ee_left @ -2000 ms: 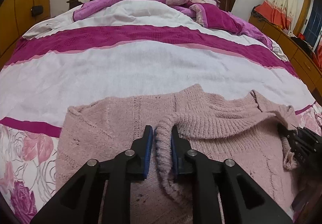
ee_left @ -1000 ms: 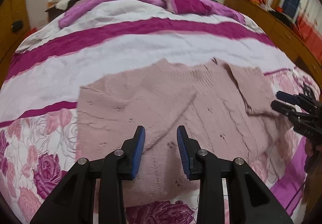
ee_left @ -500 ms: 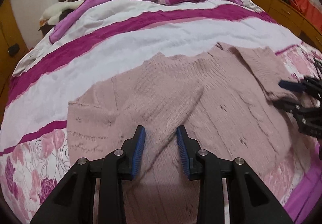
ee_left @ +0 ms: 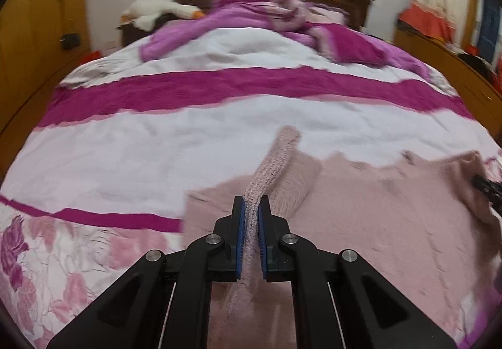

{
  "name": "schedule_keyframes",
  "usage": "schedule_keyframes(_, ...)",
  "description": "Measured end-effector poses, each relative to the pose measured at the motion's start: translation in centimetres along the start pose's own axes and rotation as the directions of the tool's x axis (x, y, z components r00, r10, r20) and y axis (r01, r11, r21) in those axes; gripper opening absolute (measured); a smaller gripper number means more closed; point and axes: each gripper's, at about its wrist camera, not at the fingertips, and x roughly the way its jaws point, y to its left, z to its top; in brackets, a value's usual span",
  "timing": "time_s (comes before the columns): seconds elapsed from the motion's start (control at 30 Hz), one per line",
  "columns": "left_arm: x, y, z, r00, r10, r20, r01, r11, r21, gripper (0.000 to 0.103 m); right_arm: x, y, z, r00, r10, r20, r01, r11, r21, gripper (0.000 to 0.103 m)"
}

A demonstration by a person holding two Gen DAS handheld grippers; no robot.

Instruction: Fold small clothes

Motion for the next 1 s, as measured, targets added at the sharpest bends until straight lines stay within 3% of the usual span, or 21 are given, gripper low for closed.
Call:
schedule_keyframes(0.17, 2.7, 2.5, -1.5, 0.997, 0.023, -0.072, -0.028, 0.997, -0.075, 0.000, 4.1, -3.3, -1.4, 0.995, -0.059, -0.080, 0.066, 0.993, 0.097, 0.008)
schedule_keyframes(0.33, 3.0, 2.7, -1.8, 0.997, 0.012, -0.078, -0.019, 0.996, -0.090, 0.000, 4.8, -5.1, -1.8, 0.997, 0.003, -0.075, 0.012, 0.980, 0.197, 0.016)
schedule_keyframes(0.43, 1.6, 2.6, -1.6, 0.999, -0.005, -0.050, 0.000, 0.995, -0.101, 0.000, 3.7, -5.1, -1.5, 0.998, 0.012, -0.058, 0.000, 0.979, 0.203, 0.021)
schedule_keyframes(0.53, -0.2, 2.6, -1.1, 1.000, -0.007, -0.008, 0.006, 0.994, -0.110, 0.000, 2.0, -5.4, -1.0, 1.000, -0.014, -0.010, 0.016, 0.975, 0.220, 0.035)
schedule_keyframes(0.6, -1.3, 2.5, -0.8, 1.000, -0.014, 0.018, 0.016, 0.993, -0.120, 0.000, 0.8, -5.7, -0.8, 0.999, -0.037, 0.017, 0.032, 0.970, 0.240, 0.036)
schedule_keyframes(0.77, -3.2, 1.5, -0.2, 0.994, -0.078, 0.081, 0.087, 0.989, -0.116, 0.000, -0.7, -4.3, -0.5, 0.999, -0.012, 0.050, 0.004, 0.986, 0.168, 0.036)
schedule_keyframes(0.87, -1.9, 0.8, -0.3, 0.992, -0.119, 0.035, 0.123, 0.986, -0.110, 0.000, 0.4, -2.8, -0.6, 1.000, 0.027, 0.016, -0.028, 0.994, 0.104, 0.036)
schedule_keyframes(1.0, 1.0, 0.6, -1.3, 0.994, -0.098, -0.046, 0.093, 0.990, -0.110, 0.000, 3.0, -2.4, -1.5, 0.998, 0.013, -0.053, -0.008, 0.995, 0.103, 0.036)
